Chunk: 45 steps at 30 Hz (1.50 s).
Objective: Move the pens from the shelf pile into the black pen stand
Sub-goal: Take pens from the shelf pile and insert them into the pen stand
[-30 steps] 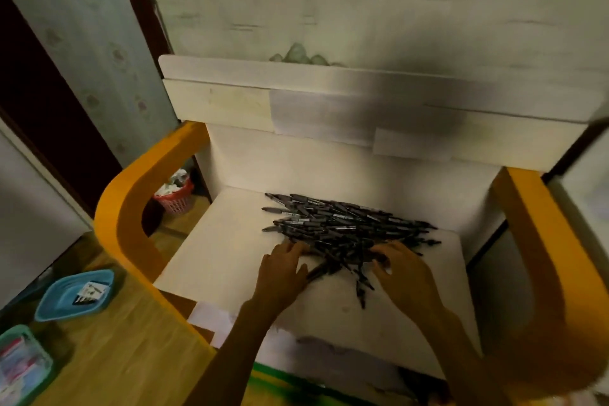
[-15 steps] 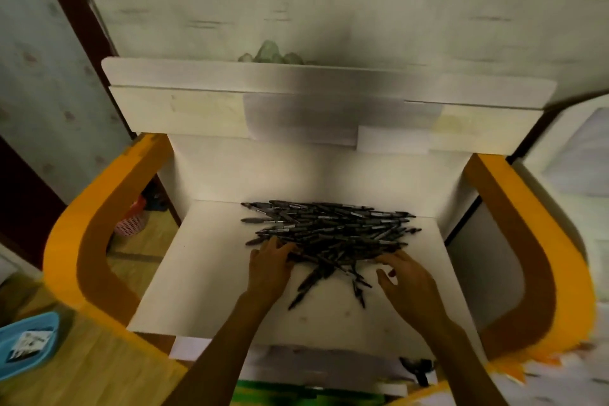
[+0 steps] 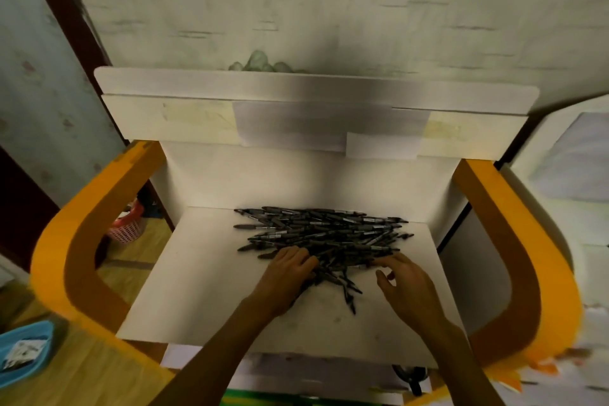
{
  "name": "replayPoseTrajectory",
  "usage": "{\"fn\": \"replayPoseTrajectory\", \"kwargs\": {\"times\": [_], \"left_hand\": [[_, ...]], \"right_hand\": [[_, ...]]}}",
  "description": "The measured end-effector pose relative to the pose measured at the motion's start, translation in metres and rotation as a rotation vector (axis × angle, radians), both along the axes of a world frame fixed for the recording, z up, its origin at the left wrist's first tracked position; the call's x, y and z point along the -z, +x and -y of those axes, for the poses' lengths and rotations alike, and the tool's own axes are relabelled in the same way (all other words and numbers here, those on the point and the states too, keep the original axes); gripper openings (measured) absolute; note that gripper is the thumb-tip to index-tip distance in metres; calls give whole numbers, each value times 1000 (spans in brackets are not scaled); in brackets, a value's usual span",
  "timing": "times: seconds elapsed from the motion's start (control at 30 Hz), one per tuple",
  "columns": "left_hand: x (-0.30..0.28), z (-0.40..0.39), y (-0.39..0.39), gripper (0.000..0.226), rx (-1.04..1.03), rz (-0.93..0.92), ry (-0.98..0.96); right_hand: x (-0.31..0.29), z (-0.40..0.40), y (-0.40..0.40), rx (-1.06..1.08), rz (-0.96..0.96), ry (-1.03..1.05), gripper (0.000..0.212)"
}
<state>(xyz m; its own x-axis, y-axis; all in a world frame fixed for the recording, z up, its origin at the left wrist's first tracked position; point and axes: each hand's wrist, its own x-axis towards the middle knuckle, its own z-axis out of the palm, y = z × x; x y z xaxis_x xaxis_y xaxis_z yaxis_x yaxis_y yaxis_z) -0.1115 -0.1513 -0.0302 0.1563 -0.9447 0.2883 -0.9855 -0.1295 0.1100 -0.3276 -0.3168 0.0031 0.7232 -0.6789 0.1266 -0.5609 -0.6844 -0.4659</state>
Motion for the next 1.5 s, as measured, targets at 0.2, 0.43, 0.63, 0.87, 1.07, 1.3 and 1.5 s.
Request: {"fn": "replayPoseTrajectory", "kwargs": {"times": [0.2, 0.43, 0.63, 0.87, 1.07, 1.3, 1.5], "left_hand": [[-5, 16, -18, 39, -47, -43, 109], [-5, 27, -29, 45, -107, -15, 198], [-3, 33, -37, 35, -149, -1, 182], [-2, 22, -16, 41, -131, 90, 118], [-1, 15, -14, 47, -74, 87, 224], [23, 0, -25, 53, 58, 89, 244], [26, -12, -21, 66, 91, -137, 244]], "right_hand": [[-3, 10, -8, -1, 7, 16, 24], [-4, 17, -13, -15, 15, 35, 25], [-1, 24, -23, -26, 4, 46, 25], [2, 35, -28, -16, 2, 48, 25], [4, 35, -24, -30, 25, 54, 23], [3, 36, -25, -34, 31, 59, 23], [8, 40, -27, -12, 35, 67, 23]]}}
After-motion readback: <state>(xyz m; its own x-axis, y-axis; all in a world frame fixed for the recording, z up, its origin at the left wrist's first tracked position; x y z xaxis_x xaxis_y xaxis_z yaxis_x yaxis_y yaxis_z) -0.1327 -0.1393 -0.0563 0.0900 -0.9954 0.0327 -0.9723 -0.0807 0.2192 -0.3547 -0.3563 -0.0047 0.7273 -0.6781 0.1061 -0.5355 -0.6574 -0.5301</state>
